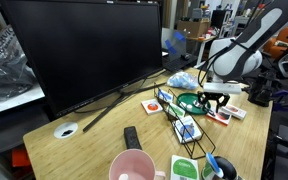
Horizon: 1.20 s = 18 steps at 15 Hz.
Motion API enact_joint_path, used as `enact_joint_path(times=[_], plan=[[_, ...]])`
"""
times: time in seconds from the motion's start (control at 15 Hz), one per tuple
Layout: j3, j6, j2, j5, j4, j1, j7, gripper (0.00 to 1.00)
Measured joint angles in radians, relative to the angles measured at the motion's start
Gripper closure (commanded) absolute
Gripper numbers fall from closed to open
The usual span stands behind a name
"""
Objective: Put the silver pincers in the pink pot
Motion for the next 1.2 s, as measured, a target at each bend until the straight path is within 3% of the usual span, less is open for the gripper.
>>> enact_joint_path(times=[0.2,0.4,0.53,1.2], plan=[[0.0,0.011,0.0,0.0,0.0,0.0,0.0,0.88],[0.0,0.024,0.0,0.0,0.0,0.002,-0.001,0.97],[-0.001,0.032,-0.001,0.0,0.0,0.003,-0.001,0.93],[-0.009,0.076,-0.023,0.0,-0.005,0.015,-0.005,0.97]])
